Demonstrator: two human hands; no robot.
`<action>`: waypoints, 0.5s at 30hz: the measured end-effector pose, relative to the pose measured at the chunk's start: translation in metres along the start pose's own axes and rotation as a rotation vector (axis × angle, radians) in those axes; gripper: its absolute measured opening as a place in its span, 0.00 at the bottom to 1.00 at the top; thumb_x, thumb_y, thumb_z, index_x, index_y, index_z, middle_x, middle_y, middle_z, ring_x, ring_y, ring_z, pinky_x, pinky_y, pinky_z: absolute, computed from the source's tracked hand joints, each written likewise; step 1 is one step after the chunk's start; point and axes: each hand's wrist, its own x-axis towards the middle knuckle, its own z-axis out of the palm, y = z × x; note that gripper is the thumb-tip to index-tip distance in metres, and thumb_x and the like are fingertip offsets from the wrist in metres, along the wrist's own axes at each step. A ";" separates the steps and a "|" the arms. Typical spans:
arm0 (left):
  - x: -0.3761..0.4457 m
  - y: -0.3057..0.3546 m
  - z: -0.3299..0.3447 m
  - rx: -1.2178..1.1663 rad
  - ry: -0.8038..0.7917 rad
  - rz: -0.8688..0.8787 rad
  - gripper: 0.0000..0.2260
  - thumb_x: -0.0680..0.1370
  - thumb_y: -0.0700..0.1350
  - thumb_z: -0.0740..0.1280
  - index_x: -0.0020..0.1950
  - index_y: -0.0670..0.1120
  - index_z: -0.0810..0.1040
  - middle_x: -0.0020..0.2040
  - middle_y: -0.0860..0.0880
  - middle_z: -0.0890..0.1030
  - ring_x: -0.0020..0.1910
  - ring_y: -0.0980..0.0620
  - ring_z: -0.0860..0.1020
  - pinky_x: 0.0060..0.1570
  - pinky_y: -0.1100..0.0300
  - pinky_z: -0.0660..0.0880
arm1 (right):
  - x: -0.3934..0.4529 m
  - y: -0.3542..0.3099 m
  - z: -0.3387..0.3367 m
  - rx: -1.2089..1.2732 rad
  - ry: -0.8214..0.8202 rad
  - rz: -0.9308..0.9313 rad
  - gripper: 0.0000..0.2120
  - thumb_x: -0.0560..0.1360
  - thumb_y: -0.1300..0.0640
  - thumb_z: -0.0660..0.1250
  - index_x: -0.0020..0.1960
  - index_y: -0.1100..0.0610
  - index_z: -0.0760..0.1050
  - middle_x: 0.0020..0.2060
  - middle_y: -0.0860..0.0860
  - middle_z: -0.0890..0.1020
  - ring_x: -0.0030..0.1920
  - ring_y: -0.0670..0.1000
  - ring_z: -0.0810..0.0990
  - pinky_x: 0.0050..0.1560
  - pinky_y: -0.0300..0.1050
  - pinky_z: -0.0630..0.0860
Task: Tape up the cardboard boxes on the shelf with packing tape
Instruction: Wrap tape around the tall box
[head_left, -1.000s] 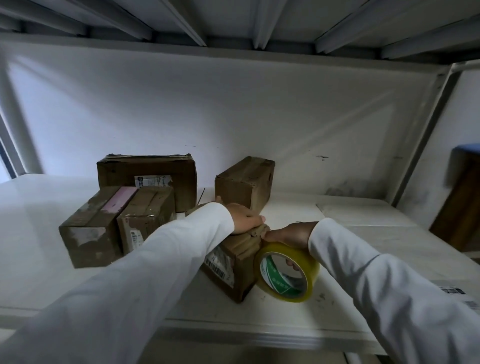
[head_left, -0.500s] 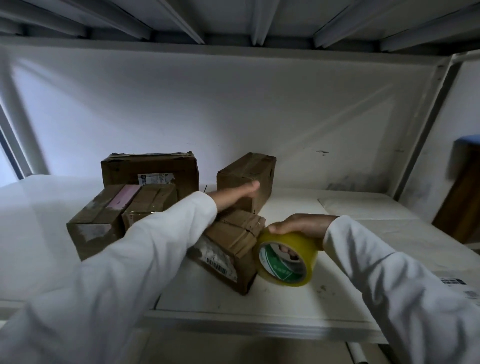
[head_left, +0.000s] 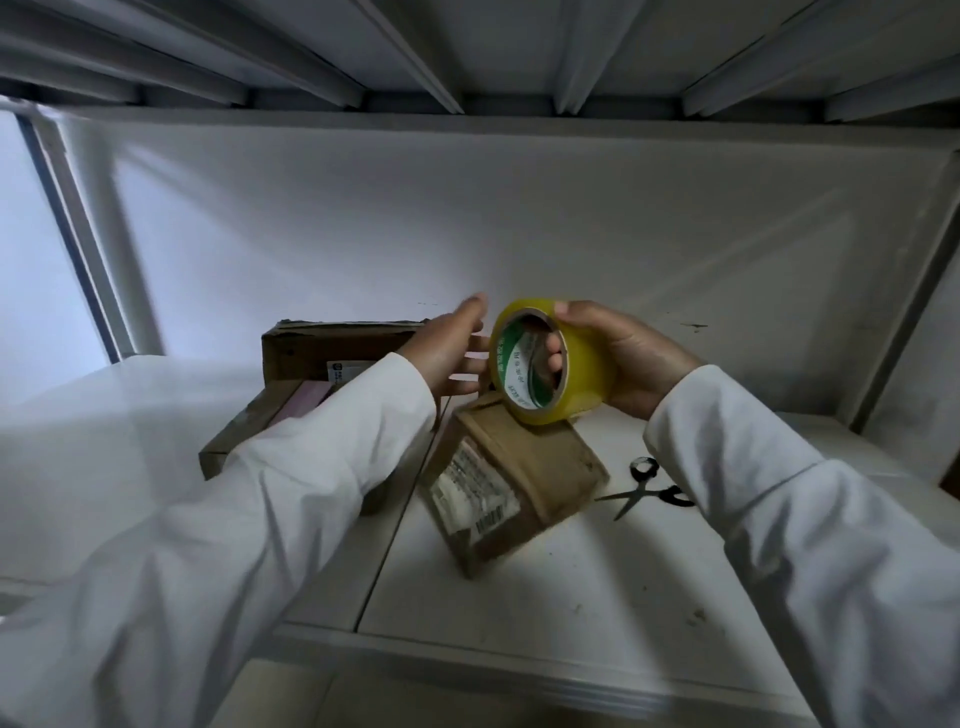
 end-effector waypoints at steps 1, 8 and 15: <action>-0.003 0.000 0.001 0.175 -0.006 0.035 0.28 0.75 0.66 0.57 0.63 0.46 0.72 0.61 0.46 0.77 0.58 0.46 0.77 0.61 0.50 0.72 | 0.005 0.005 0.003 -0.008 0.034 -0.008 0.09 0.70 0.54 0.66 0.44 0.60 0.76 0.28 0.50 0.79 0.28 0.46 0.77 0.32 0.39 0.77; -0.031 -0.026 0.013 1.002 -0.110 0.200 0.54 0.59 0.70 0.73 0.76 0.50 0.50 0.72 0.47 0.63 0.72 0.44 0.62 0.70 0.45 0.62 | 0.032 0.022 0.006 -0.059 0.174 -0.026 0.11 0.73 0.50 0.68 0.41 0.59 0.76 0.28 0.51 0.78 0.28 0.48 0.77 0.35 0.40 0.76; -0.015 -0.042 0.004 1.141 -0.064 0.055 0.55 0.62 0.69 0.70 0.77 0.50 0.42 0.73 0.48 0.61 0.72 0.43 0.60 0.70 0.41 0.58 | 0.040 0.021 0.015 -0.233 0.228 0.094 0.20 0.74 0.44 0.65 0.51 0.61 0.79 0.33 0.53 0.81 0.33 0.51 0.79 0.37 0.41 0.78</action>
